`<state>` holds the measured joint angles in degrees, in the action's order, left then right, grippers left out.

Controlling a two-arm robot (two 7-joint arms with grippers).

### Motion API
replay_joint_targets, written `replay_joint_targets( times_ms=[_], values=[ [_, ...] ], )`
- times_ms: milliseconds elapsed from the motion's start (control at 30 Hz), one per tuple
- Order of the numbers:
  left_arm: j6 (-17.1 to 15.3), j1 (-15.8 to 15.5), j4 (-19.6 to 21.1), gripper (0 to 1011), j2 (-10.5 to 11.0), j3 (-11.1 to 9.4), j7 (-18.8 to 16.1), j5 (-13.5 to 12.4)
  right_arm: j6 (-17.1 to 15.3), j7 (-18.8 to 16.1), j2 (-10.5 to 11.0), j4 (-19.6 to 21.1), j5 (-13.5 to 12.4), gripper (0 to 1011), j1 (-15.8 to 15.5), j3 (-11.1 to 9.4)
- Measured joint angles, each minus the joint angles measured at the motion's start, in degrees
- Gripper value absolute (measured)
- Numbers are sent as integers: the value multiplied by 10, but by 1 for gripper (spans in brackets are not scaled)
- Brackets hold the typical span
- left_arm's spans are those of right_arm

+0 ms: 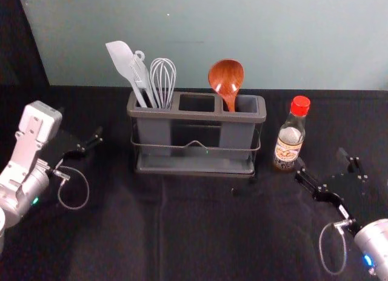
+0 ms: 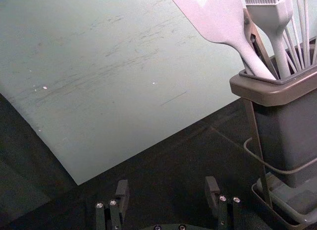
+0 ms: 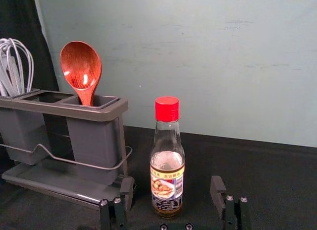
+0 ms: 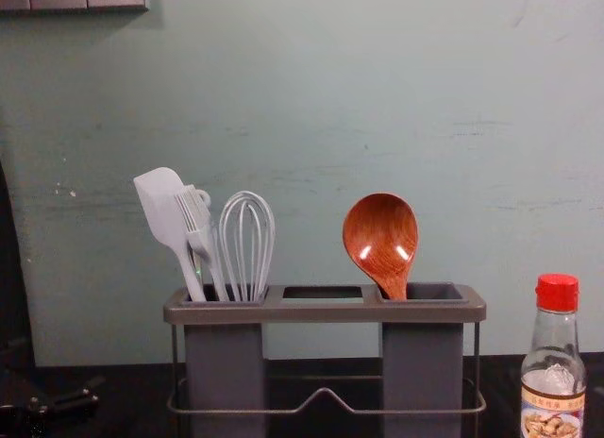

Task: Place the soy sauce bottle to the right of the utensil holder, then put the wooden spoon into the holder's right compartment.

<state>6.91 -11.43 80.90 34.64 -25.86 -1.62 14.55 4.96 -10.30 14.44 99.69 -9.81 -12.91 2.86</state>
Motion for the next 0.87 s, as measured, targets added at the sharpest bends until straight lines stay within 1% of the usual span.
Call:
replay_joint_targets(
  times_ms=[867],
  values=[
    [0, 0, 0, 1005, 0, 0, 0, 0, 0, 0, 0, 0, 0, 1003, 0, 0]
  ],
)
